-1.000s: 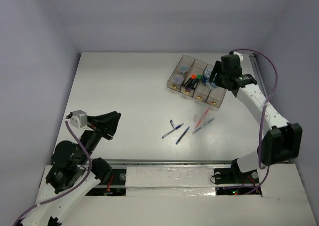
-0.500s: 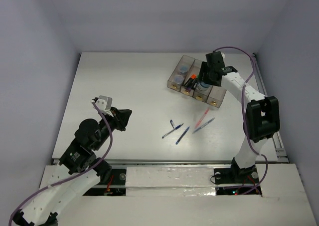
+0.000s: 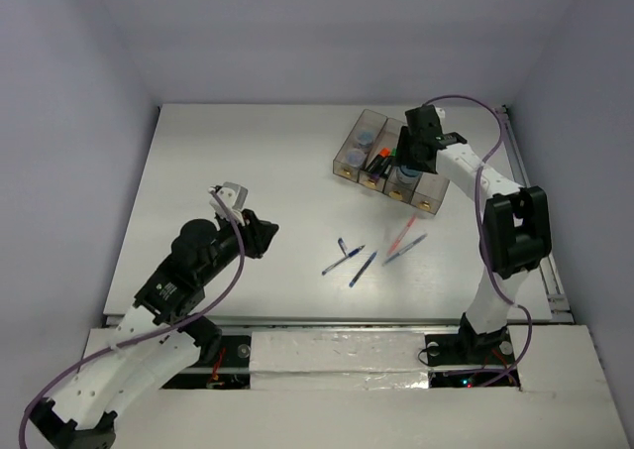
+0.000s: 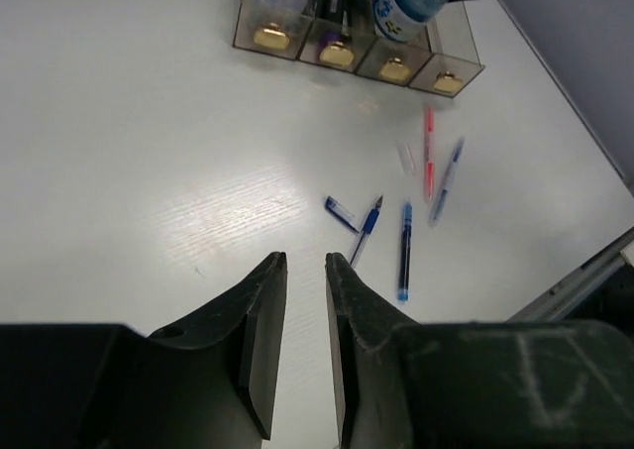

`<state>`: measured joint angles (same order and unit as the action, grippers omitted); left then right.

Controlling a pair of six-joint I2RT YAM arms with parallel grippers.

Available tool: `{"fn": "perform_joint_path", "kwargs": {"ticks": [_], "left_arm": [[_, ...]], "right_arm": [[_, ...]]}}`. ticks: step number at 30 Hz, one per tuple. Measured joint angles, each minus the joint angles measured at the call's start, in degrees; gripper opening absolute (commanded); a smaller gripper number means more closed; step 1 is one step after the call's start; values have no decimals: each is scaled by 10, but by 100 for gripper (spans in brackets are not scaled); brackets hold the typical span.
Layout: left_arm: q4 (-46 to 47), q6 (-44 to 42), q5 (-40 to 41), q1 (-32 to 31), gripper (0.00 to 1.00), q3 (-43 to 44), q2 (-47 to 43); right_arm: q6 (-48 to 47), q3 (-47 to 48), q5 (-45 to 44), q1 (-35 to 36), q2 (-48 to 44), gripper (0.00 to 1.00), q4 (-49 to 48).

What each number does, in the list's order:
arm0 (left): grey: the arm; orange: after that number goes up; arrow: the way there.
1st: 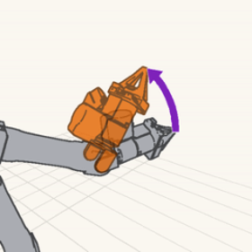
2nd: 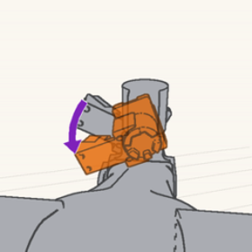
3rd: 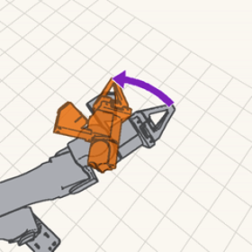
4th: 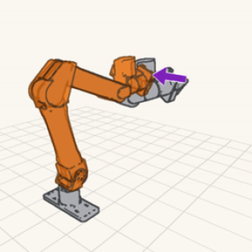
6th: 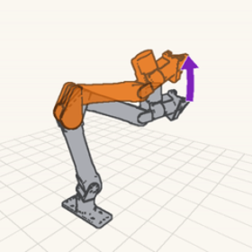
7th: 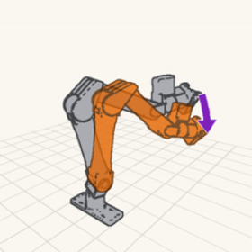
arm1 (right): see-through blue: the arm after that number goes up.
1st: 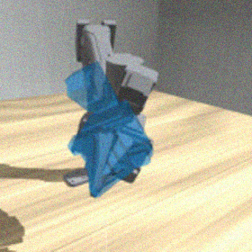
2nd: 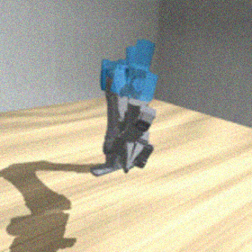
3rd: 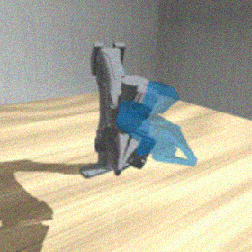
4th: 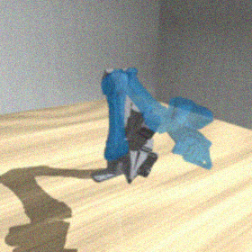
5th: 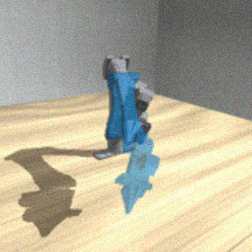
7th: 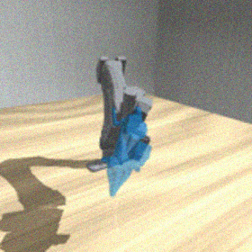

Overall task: Sort the stationery into containers
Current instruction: Place the stationery in the storage box, then pick up the pen from the center of the board.

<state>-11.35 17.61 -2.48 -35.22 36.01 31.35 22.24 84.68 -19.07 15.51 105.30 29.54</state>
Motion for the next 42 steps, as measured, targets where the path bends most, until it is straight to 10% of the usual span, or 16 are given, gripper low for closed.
{"fn": "perform_joint_path", "kwargs": {"ticks": [7,13,15,19,28,42], "left_arm": [[0,-1,-37,1,29,0,49],[0,-1,-55,1,29,0,85],[0,0,-56,1,28,0,89],[4,8,-56,-6,26,0,91],[10,20,-19,-67,0,9,148],[117,68,162,-281,20,24,391]], "right_arm": [[0,0,5,3,9,85,0],[-9,0,11,3,6,87,-1],[-12,0,16,3,0,78,0],[-21,-22,26,8,-47,0,-17],[-10,-235,98,100,-263,0,-102],[22,-425,135,157,-412,0,-146]]}}
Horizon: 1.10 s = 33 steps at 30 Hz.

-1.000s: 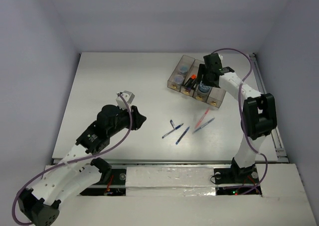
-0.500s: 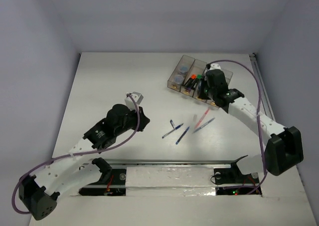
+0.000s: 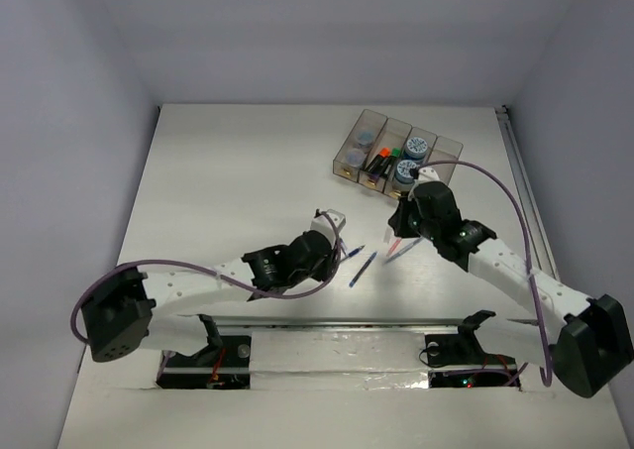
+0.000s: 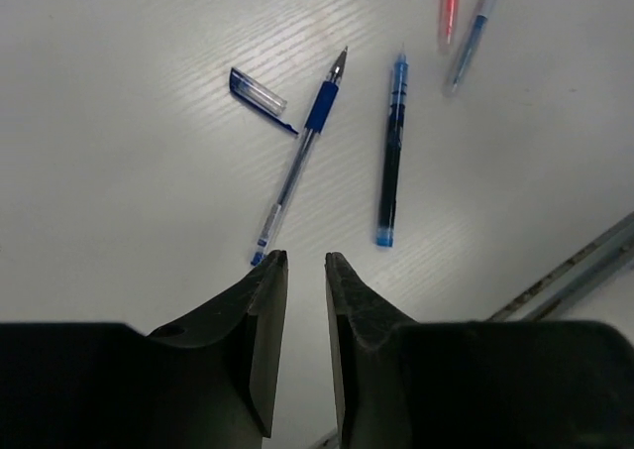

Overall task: Sort the stationery into containers
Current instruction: Pick up the pen from the center of the board.

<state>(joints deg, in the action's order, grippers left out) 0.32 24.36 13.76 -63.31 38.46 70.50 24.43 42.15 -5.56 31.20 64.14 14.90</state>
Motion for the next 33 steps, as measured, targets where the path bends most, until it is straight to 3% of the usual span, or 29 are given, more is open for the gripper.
{"fn": "perform_joint_path", "kwargs": {"ticks": [12,33], "left_arm": [[102,-101,13,0,20,66,164],[131,-160,5,0,25,66,243]], "right_arm": [[7,-73,-2,0,-61,0,-4],[7,-74,-2,0,-66,0,-4]]}}
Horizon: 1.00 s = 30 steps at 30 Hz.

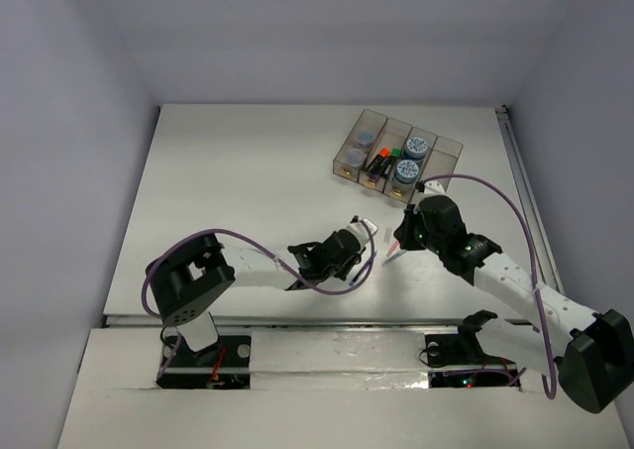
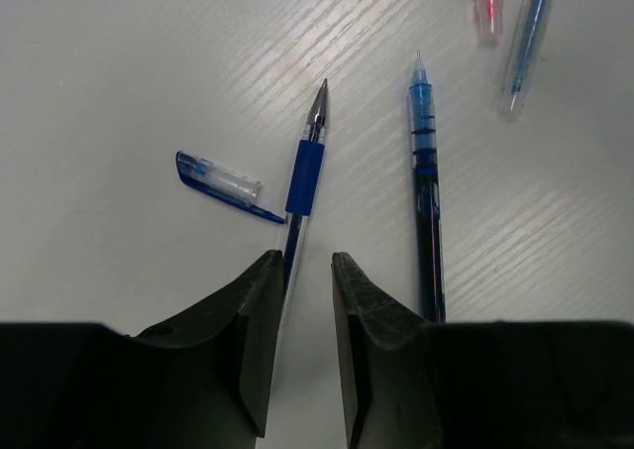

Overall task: Sort the stationery into containers
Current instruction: Pick up the pen from the center of the board.

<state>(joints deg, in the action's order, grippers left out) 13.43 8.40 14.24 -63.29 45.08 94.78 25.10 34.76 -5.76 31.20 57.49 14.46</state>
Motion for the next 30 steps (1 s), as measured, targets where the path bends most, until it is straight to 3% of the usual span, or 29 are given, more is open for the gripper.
{"fn": "perform_joint_path", "kwargs": {"ticks": [19,23,24,30], "left_arm": [[24,-17,23,0,23,7,33],[29,-18,22,0,12,7,35],[30,-18,23,0,0,7,35],[53,-15,29,-4,0,-6,34]], "right_arm": [[0,0,3,0,11,2,0],[0,0,5,0,12,11,0],[0,0,7,0,13,13,0],[3,0,18,0,29,45,-5]]}}
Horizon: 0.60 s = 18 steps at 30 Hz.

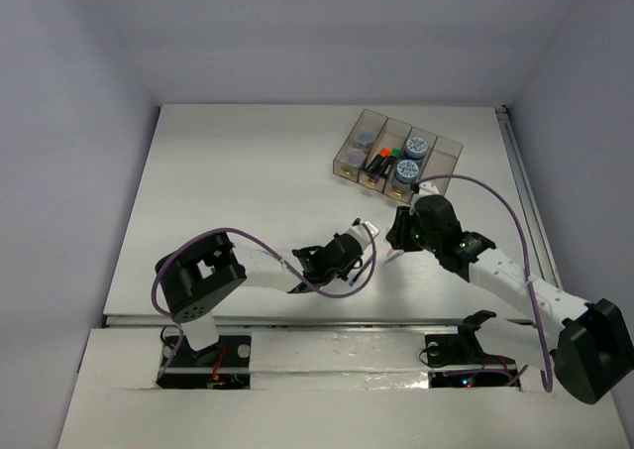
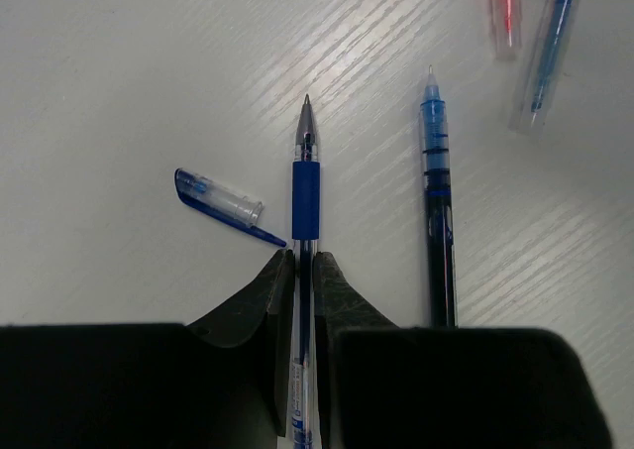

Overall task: Sort the stationery into containers
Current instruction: Pick up the pen from the center of the board, then close the pen cap on the pen.

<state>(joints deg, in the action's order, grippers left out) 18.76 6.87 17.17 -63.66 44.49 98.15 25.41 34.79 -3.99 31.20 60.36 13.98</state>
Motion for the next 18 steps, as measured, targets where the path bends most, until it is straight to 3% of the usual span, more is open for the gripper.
{"fn": "perform_joint_path", "kwargs": {"ticks": [2,6,7,9,10,11,15,18], "left_arm": [[10,2,2,0,0,-12,-8],[5,12,12,-3,0,-53,-50],[2,16,13,-4,0,-65,-66],[-1,26,13,-5,0,-93,-108],[-3,32,13,-7,0,-106,-129],[-5,41,12,-7,0,-119,-152],[-16,90,3,-7,0,-145,-216],[-26,142,-13,-7,0,-165,-253]], "right_arm": [[0,0,7,0,10,51,-9],[3,8,23,0,48,48,-31],[3,13,30,0,62,43,-35],[2,25,40,0,88,11,-46],[3,34,45,0,102,2,-51],[3,47,48,1,120,0,-56],[3,93,51,21,183,0,-72],[0,128,51,44,234,16,-80]]}}
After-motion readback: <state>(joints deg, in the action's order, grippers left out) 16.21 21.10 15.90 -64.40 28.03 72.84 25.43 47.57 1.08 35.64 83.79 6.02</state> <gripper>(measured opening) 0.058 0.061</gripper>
